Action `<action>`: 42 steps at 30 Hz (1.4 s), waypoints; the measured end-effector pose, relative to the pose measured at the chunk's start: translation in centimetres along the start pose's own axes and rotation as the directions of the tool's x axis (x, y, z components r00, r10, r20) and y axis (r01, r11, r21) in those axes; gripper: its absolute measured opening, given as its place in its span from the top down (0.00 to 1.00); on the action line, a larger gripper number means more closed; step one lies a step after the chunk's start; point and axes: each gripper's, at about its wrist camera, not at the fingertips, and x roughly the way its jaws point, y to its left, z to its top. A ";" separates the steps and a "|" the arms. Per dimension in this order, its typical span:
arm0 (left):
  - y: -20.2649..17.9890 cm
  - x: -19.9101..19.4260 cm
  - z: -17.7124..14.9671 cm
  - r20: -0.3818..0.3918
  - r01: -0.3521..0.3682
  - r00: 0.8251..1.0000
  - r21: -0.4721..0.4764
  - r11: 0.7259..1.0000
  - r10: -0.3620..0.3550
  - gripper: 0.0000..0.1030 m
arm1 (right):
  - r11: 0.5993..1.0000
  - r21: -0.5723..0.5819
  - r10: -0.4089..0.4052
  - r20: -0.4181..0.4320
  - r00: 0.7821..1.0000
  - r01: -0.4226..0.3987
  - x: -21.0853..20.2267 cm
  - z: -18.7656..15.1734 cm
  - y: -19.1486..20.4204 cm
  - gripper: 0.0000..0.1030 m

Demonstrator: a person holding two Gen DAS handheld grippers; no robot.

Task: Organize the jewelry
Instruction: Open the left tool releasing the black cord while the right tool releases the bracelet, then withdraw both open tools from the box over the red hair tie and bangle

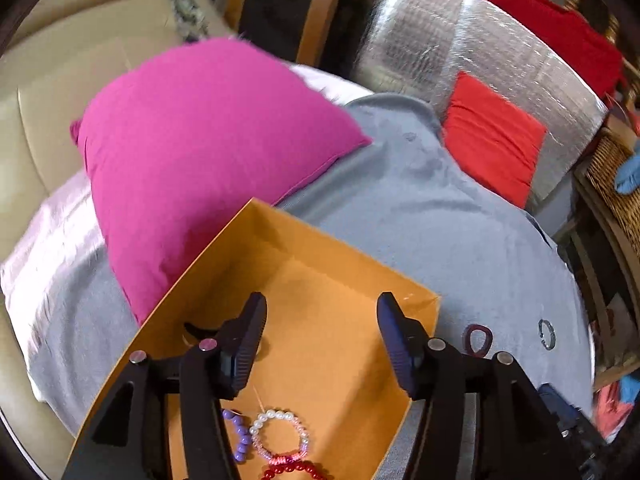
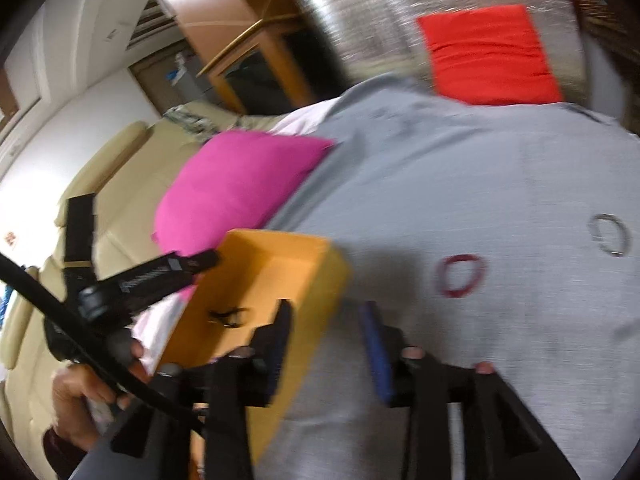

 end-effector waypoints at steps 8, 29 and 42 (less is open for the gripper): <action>-4.8 -0.8 -0.5 0.058 0.022 0.998 0.134 0.991 -0.030 0.35 | 0.988 0.103 -0.123 0.057 0.991 0.117 -4.0 -0.5 -7.5 0.53; -17.2 0.0 -6.0 0.039 0.058 0.996 0.457 0.887 -0.085 0.32 | 0.967 0.202 -0.172 0.073 0.982 0.155 -7.6 -1.4 -13.7 0.53; -19.0 0.5 -6.8 0.030 0.058 0.996 0.492 0.869 -0.083 0.32 | 0.959 0.228 -0.189 0.070 0.980 0.168 -8.2 -1.3 -15.3 0.53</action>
